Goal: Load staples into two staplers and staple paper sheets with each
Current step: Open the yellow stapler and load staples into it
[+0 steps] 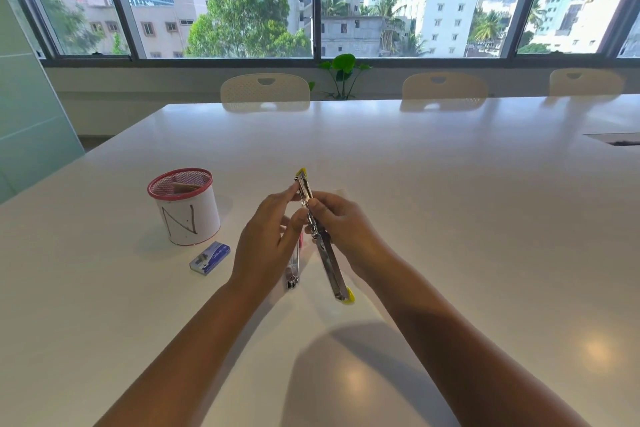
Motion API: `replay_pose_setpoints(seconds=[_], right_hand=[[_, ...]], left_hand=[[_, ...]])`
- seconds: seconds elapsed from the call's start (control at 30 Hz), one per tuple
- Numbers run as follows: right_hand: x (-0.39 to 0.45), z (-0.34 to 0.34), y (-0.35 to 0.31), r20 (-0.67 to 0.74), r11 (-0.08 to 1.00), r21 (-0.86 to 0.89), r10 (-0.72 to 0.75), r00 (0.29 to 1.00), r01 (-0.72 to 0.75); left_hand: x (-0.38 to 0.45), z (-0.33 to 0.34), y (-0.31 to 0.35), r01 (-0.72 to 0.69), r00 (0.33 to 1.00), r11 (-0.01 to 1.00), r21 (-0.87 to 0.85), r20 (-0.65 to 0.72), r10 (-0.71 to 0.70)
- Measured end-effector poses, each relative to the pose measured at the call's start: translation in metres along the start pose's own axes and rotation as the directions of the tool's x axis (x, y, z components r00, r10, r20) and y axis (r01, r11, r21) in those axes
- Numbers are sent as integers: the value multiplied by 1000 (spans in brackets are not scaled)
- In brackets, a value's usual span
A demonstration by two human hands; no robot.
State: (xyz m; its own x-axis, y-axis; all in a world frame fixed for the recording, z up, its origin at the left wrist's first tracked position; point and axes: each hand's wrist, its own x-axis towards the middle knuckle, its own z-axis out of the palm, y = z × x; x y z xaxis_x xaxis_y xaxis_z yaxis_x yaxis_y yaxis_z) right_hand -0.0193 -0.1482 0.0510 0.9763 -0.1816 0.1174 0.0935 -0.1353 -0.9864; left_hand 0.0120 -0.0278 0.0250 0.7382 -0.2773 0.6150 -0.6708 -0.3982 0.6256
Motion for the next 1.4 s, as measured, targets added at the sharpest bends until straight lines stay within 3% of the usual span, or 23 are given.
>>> replay_pose_setpoints(seconds=[0.3, 0.5, 0.83, 1.1, 1.3, 1.4], right_hand=[[-2, -1, -2, 3, 999, -38, 26, 1000, -26], [-2, -1, -1, 49, 1000, -18, 26, 998, -25], [0, -1, 5, -34, 996, -91, 10, 999, -13], [0, 5, 8, -13, 964, 221, 157, 987, -151], [-1, 9, 7, -14, 939, 305, 172, 985, -159], [0, 10, 8, -30, 958, 241, 167, 986, -155]], left_hand=[[2, 0, -3, 22, 1000, 997, -75, 10, -22], [7, -4, 0, 116, 992, 974, -194, -18, -122], [11, 4, -12, 116, 993, 989, -96, 43, -112], [9, 8, -7, 52, 999, 997, -55, 10, -52], [3, 12, -7, -13, 998, 998, 66, -66, 17], [3, 10, -5, 2, 998, 999, 43, -66, 1]])
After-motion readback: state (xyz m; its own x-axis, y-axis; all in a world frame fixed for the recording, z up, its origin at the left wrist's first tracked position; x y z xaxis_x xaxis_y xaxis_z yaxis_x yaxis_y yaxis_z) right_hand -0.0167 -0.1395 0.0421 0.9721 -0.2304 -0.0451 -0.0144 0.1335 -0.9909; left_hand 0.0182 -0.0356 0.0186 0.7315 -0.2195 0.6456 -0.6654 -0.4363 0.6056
